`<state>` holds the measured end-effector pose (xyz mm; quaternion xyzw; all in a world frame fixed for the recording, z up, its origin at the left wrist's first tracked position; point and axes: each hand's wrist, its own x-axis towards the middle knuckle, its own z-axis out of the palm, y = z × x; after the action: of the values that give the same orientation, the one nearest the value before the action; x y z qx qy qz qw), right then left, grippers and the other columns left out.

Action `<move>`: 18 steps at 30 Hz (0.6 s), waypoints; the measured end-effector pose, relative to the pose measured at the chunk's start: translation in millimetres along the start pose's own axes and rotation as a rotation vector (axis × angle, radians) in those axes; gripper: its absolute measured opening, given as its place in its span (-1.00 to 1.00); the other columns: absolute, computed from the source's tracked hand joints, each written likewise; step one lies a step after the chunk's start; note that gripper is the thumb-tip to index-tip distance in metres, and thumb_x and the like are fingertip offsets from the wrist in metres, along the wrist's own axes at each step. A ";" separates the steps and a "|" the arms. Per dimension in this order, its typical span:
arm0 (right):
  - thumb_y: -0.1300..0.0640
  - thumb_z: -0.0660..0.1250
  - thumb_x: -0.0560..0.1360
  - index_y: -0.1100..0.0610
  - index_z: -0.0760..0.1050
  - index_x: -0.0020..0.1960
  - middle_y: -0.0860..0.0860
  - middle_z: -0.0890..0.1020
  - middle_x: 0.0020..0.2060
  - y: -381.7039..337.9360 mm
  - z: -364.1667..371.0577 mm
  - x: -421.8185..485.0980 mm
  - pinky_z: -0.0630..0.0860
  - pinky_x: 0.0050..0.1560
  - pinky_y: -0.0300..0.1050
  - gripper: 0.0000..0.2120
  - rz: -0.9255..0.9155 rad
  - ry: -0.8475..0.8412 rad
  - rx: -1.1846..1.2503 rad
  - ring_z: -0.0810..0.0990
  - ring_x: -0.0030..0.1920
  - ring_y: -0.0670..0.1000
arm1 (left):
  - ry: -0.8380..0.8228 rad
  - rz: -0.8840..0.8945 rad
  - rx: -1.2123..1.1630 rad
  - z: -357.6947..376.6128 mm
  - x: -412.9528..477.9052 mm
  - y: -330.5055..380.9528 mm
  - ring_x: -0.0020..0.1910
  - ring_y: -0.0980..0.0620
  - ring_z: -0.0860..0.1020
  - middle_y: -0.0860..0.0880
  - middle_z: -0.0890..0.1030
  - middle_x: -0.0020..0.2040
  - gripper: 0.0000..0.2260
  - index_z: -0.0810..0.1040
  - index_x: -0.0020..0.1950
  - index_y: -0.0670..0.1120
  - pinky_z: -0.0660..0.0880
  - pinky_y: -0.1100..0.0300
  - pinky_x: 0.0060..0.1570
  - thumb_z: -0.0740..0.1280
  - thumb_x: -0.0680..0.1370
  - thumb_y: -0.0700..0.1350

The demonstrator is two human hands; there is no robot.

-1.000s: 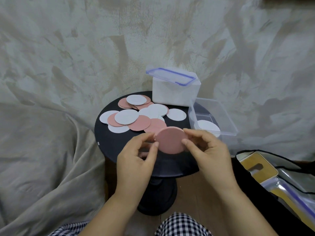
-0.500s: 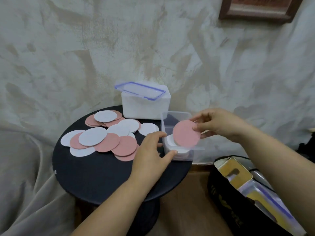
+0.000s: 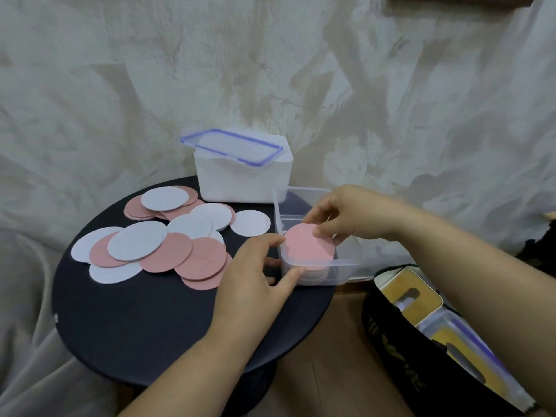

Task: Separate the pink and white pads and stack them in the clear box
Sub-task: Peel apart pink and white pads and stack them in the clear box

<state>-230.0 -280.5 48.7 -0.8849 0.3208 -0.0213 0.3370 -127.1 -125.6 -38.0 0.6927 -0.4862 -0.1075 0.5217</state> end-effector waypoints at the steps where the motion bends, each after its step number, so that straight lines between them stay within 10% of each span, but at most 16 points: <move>1: 0.25 0.36 0.47 0.10 0.60 0.05 -0.09 0.64 -0.17 -0.3 1.3 0.5 0.54 -0.30 -0.38 -0.82 -0.004 0.005 -0.019 0.62 -0.29 -0.15 | 0.002 0.002 0.002 0.1 -0.1 -0.1 -0.10 0.28 0.53 0.20 0.50 0.02 -0.62 0.46 0.17 0.10 0.55 0.32 -0.16 0.47 0.40 -0.05; 18: -0.06 0.46 0.35 0.01 0.52 0.21 -0.15 0.57 -0.07 -2.1 7.4 -3.1 0.44 -0.04 -0.32 -0.54 -0.097 -0.009 -0.381 0.54 -0.07 -0.14 | 0.008 0.016 -0.003 1.2 -1.8 -0.1 -0.10 0.25 0.52 0.19 0.48 0.06 -0.61 0.47 0.19 0.09 0.57 0.22 -0.15 0.46 0.40 -0.04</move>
<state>-229.5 -273.2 44.9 -0.9472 0.2745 0.0276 0.1633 -128.8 -124.9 -39.2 0.6885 -0.4897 -0.1012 0.5253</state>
